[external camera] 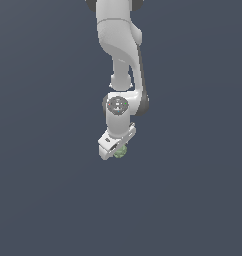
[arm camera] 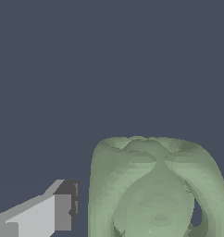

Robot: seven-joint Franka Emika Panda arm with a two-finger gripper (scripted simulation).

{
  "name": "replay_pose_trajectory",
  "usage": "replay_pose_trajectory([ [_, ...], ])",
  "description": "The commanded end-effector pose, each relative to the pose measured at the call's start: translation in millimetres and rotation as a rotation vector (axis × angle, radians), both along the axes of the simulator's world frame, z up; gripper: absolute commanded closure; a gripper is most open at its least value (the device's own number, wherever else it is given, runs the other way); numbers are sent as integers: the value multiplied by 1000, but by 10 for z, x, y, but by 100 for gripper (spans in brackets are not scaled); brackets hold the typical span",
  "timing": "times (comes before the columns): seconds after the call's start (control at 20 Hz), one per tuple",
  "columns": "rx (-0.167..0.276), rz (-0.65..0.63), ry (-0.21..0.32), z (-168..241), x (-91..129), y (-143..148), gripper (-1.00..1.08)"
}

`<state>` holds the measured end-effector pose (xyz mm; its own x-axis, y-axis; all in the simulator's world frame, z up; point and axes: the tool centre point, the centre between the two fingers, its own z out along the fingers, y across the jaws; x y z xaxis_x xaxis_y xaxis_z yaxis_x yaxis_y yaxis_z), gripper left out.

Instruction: Pick up the object and move it to a goal position.

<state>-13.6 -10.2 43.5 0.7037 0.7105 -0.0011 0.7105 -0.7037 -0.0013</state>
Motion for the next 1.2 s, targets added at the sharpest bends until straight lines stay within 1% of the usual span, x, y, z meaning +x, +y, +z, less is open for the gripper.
replay_pose_trajectory([
  [0.0, 0, 0, -2, -39, 10, -2, -92],
  [0.05, 0, 0, -2, -41, 12, -2, -92],
  [0.1, 0, 0, -2, -41, 12, -2, 108],
  [0.75, 0, 0, -3, -9, 13, -10, 108],
  [0.95, 0, 0, -3, 101, -3, -37, 108],
  [1.15, -1, 0, -3, 300, -32, -83, 108],
])
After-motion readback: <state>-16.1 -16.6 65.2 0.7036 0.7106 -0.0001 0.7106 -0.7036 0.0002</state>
